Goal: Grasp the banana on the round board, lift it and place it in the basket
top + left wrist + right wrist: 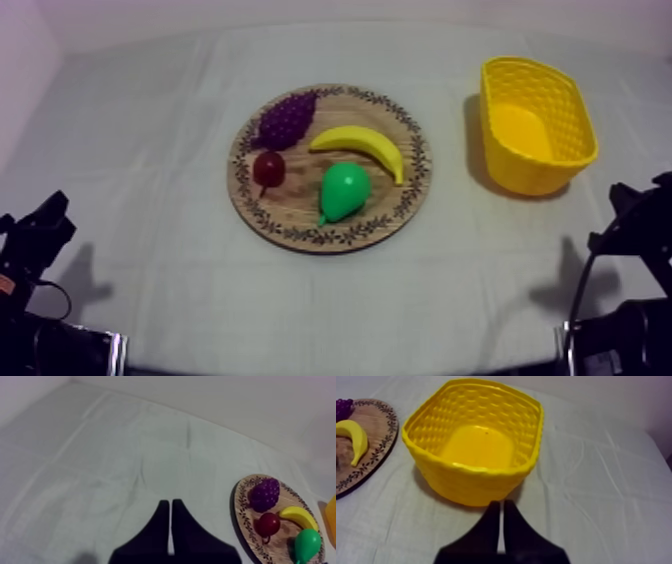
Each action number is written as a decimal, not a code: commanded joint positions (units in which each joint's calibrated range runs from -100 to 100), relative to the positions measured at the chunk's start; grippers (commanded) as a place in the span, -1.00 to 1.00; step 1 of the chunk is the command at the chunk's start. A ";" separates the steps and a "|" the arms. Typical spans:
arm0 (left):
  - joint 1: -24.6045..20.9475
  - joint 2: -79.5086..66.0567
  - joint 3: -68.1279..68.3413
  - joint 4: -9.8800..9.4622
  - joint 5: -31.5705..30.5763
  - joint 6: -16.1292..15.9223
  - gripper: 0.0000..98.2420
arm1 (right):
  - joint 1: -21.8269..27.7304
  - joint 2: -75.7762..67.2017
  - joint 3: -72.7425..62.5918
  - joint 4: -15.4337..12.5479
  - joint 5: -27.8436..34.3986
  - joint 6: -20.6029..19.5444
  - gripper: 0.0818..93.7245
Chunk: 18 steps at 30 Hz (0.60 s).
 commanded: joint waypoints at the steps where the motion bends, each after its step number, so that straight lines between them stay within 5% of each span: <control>1: 0.03 -0.03 0.03 0.02 -0.02 0.00 -1.00 | 1.11 7.28 -5.76 -2.87 0.14 6.95 -0.99; 5: 0.03 -0.03 0.03 0.02 -0.02 -0.01 -1.00 | 2.90 23.23 -23.21 -5.48 4.21 9.65 -0.99; 11: 0.03 -0.03 0.03 0.02 -0.02 -0.01 -1.00 | 2.37 46.20 -54.28 -5.06 13.94 8.19 -0.99; 18: 0.03 -0.03 0.03 0.02 -0.02 0.00 -1.00 | -5.29 65.27 -80.35 3.52 18.81 0.41 -0.99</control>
